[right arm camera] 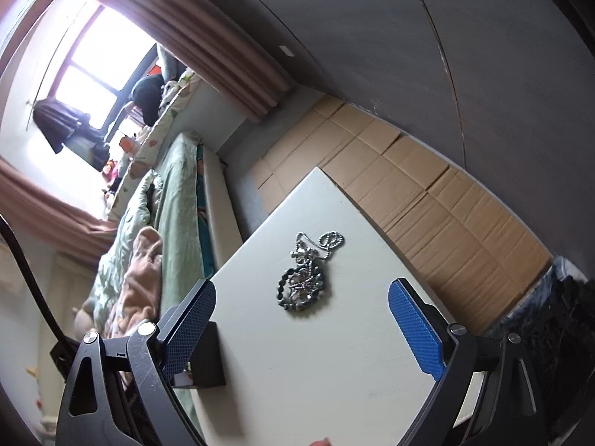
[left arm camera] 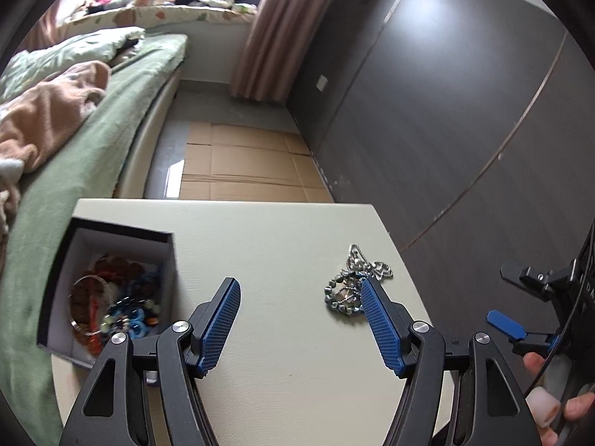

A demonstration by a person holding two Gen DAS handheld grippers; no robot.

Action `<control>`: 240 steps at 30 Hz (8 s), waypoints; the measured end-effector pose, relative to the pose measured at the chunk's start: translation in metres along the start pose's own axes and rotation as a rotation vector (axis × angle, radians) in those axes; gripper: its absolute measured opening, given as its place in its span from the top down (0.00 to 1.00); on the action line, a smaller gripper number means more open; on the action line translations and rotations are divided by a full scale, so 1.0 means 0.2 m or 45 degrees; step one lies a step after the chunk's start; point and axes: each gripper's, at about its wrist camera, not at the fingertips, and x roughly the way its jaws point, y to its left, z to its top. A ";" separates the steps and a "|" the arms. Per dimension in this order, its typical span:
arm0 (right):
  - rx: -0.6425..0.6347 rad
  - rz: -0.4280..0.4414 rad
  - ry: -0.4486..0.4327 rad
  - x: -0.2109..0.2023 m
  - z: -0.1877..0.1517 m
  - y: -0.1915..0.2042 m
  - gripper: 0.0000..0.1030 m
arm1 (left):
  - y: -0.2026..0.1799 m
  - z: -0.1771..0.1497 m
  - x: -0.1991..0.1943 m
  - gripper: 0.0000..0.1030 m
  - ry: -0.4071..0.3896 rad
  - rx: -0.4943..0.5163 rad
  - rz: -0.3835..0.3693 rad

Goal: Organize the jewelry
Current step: 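Move the left gripper to the blue bead bracelet and close on it, then lift the blue bead bracelet with the left gripper while the right grasps the silver chain, then lower the blue bead bracelet into the black box and open the left gripper, then carry the silver chain into the black box and open the right gripper, then move the left gripper to the butterfly pendant and close on it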

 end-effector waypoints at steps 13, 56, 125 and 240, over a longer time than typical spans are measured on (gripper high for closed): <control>0.144 0.013 0.054 0.11 0.06 -0.11 0.09 | -0.13 0.10 0.21 0.33 0.140 0.118 -0.006; 0.100 -0.082 0.181 0.45 0.10 -0.02 0.14 | -0.10 0.01 0.52 0.92 0.347 0.284 -0.010; -0.490 -0.045 -0.168 -0.02 -0.08 0.45 0.82 | 0.43 0.27 -0.61 0.92 -0.258 -0.123 -0.133; -0.320 -0.044 -0.045 -0.04 -0.19 0.32 0.39 | 0.28 0.12 -0.32 0.14 -0.021 -0.069 -0.052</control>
